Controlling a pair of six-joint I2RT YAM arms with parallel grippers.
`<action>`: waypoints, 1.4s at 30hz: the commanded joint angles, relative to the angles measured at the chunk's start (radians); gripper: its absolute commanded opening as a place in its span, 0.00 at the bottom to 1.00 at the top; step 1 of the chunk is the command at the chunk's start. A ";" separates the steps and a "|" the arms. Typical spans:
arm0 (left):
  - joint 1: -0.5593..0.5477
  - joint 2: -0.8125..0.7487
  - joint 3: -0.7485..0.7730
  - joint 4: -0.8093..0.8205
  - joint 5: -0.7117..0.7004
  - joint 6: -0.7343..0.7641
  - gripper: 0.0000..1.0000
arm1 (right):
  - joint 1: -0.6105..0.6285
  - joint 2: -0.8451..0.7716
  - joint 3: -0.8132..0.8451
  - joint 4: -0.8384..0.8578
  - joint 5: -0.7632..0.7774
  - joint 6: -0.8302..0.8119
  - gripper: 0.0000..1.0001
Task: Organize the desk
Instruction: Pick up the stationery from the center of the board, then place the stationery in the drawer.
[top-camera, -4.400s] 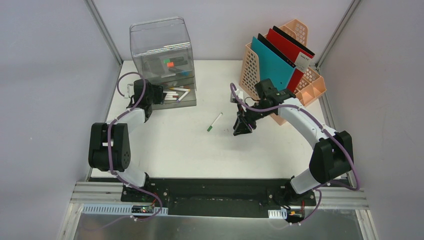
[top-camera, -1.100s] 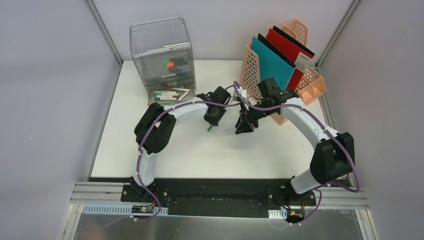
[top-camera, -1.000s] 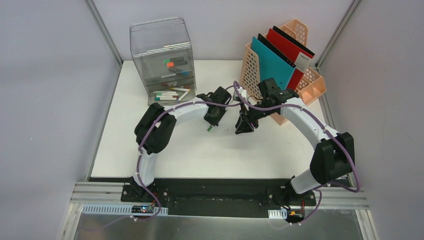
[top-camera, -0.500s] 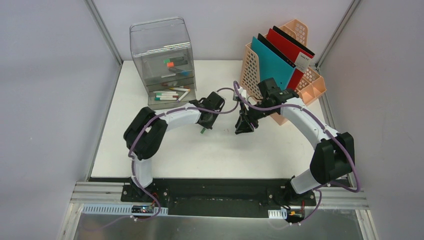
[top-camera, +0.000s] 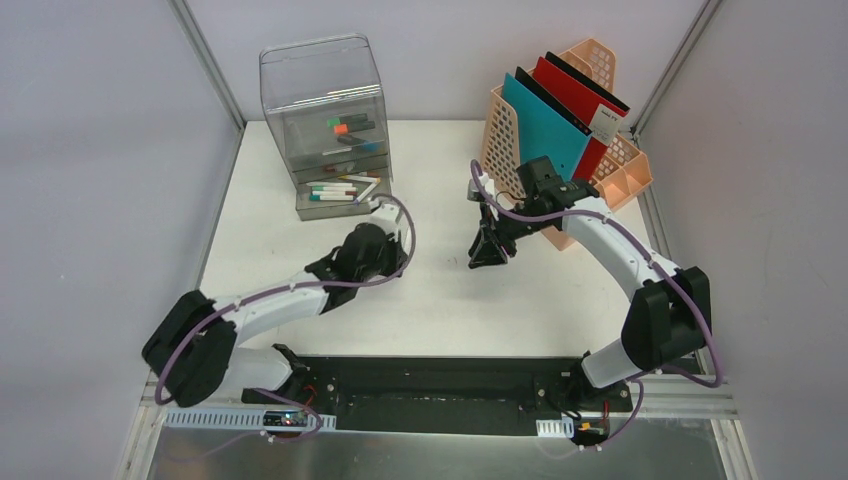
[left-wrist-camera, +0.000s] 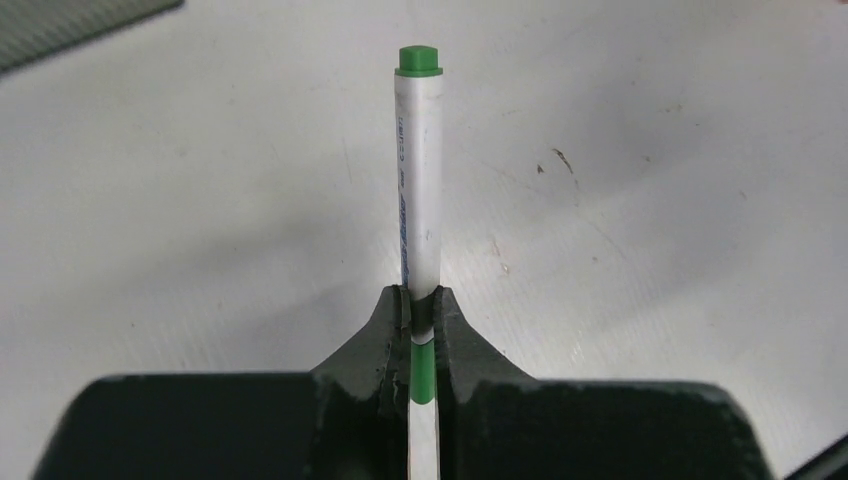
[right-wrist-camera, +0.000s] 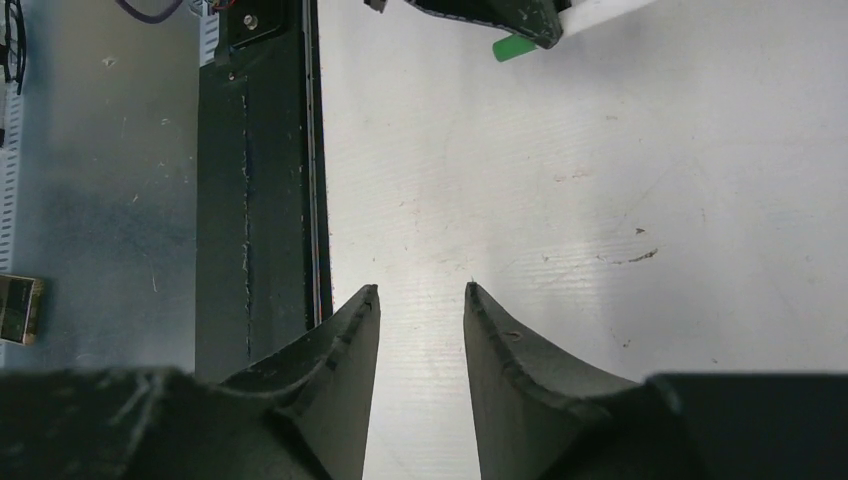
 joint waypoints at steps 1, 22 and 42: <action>-0.005 -0.180 -0.215 0.429 0.039 -0.174 0.00 | -0.005 -0.079 -0.024 0.089 -0.093 0.055 0.39; -0.059 -0.074 -0.391 0.993 0.169 -0.602 0.00 | -0.005 -0.042 -0.300 1.133 -0.169 1.207 0.49; -0.150 0.087 -0.351 1.138 0.135 -0.624 0.00 | -0.003 0.056 -0.270 0.999 -0.101 1.133 0.48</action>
